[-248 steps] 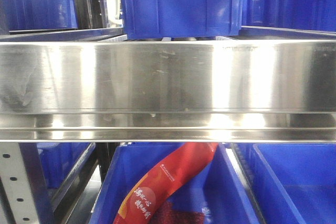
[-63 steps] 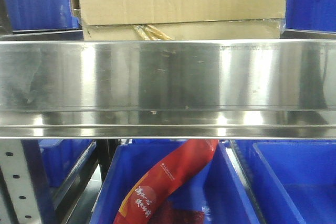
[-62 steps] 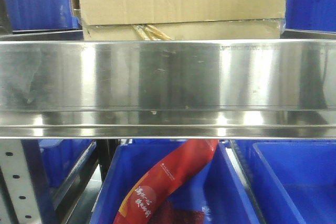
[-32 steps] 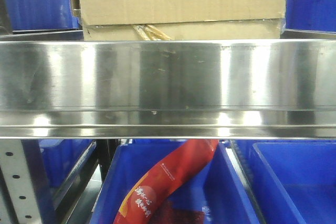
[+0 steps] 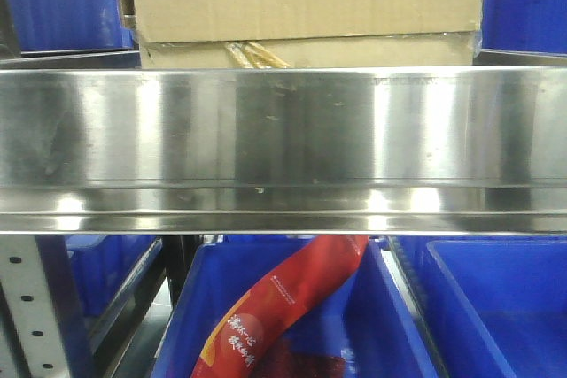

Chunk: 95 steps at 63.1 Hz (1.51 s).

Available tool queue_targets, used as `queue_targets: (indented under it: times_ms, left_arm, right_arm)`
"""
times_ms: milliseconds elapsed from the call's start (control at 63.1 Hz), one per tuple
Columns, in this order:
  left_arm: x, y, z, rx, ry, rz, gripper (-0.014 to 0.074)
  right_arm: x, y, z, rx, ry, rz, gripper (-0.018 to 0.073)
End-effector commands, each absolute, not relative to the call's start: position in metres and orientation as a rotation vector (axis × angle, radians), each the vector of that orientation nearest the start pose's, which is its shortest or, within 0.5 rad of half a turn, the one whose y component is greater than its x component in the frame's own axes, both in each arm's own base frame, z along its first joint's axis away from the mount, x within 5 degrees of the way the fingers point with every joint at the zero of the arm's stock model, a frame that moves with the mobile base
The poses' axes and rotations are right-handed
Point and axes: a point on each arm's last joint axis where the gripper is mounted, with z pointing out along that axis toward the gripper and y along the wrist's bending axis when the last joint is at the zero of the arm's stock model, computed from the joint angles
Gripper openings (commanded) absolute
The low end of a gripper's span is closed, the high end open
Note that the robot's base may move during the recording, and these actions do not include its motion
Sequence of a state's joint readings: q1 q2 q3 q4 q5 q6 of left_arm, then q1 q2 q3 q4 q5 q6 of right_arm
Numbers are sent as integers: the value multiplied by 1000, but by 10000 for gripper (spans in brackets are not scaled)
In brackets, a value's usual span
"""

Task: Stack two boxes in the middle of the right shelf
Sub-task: 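Lower the held box stack onto the middle shelf rollers, then open both grippers and withdraw them from the boxes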

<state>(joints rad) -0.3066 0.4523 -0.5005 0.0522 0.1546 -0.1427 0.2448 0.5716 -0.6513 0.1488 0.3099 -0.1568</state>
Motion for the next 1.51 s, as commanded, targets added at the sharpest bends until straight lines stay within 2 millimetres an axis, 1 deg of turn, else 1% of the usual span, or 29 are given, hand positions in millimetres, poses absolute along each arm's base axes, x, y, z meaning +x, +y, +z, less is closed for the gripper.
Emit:
queue_targets:
  times_ms: [0,143,238,317,365,412,555,650,729,777,809,1490]
  left_arm:
    - [94,-29,337,160,1565,-307,-111]
    - [92,-26,337,136,1556,-304,-111]
    - [83,-17,328,82,1539,-244,-111]
    - [72,-10,317,30,1508,-185,-111]
    - [66,-6,307,0,1496,-153,-111]
    - [61,-3,294,-28,1494,-123,-111]
    - [51,2,255,-96,1482,-61,-111]
    - [53,3,228,-112,1498,-44,-111]
    - [56,2,213,-108,1480,-46,-111]
    - [56,2,218,-102,1431,-50,-111]
    - [56,2,213,-104,1480,-51,-111]
    - [56,2,214,-100,1471,-54,-111]
  right_arm:
    - [112,31,361,-258,1662,189,-154]
    - [112,31,362,-257,1660,189,-154]
    - [112,31,362,-257,1660,189,-154]
    - [112,31,362,-257,1660,189,-154]
    - [112,31,362,-257,1660,189,-154]
    - [112,31,362,-257,1660,189,-154]
    - [112,31,362,-257,1660,189,-154]
    - [112,31,362,-257,1660,189,-154]
    - [112,31,362,-257,1658,189,-154]
    - [112,31,362,-256,1656,189,-154]
    - [112,31,362,-256,1654,189,-154]
    - [112,31,363,-253,1644,189,-154]
